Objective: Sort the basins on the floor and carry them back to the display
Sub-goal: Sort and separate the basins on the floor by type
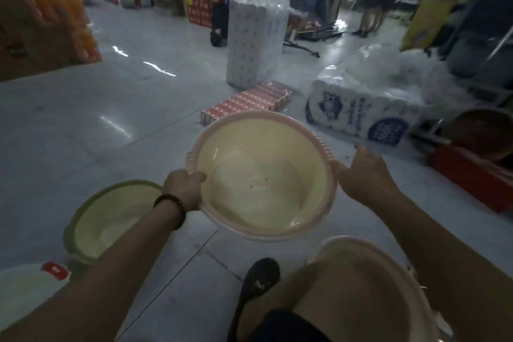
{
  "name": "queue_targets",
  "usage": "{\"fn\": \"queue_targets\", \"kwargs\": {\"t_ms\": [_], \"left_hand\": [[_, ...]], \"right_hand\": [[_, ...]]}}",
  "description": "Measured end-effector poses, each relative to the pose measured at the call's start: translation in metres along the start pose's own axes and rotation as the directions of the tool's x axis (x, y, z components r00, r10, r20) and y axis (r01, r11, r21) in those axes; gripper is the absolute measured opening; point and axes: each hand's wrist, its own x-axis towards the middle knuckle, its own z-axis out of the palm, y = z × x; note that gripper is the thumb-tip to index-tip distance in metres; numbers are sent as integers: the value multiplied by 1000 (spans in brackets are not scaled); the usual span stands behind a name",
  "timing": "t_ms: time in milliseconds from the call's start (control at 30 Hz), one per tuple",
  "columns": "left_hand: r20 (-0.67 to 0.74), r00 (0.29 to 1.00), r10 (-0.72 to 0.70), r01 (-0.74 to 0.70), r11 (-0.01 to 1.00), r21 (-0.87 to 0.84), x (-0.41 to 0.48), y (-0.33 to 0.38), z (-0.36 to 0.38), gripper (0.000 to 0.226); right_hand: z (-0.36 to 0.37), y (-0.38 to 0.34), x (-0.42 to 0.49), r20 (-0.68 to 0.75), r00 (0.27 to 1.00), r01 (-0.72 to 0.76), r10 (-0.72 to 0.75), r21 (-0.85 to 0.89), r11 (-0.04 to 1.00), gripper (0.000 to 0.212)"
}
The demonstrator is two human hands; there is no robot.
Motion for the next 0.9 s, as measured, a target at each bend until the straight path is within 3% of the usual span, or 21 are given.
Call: {"fn": "queue_targets", "kwargs": {"t_ms": [67, 167, 267, 333, 500, 700, 900], "left_hand": [[91, 993, 80, -79, 997, -20, -8, 44, 32, 16], [250, 954, 166, -163, 986, -32, -29, 108, 88, 41], [419, 887, 196, -192, 980, -52, -53, 149, 144, 21], [485, 851, 199, -227, 974, -1, -66, 158, 179, 11], [517, 830, 210, -386, 885, 261, -75, 109, 260, 30], [549, 836, -10, -325, 797, 510, -72, -16, 315, 24], [529, 848, -42, -368, 670, 644, -74, -99, 337, 18]], "right_hand": [[-36, 33, 11, -99, 995, -18, 29, 110, 994, 70], [-80, 77, 17, -273, 960, 4, 56, 215, 977, 42], [-108, 132, 20, -422, 884, -64, 203, 321, 945, 27], [-113, 174, 11, -447, 833, -128, 327, 419, 899, 18], [-74, 264, -30, -346, 780, -347, 521, 454, 821, 7], [5, 347, -68, -79, 737, -555, 671, 495, 669, 18], [59, 377, -91, -44, 670, -680, 741, 367, 635, 26]]}}
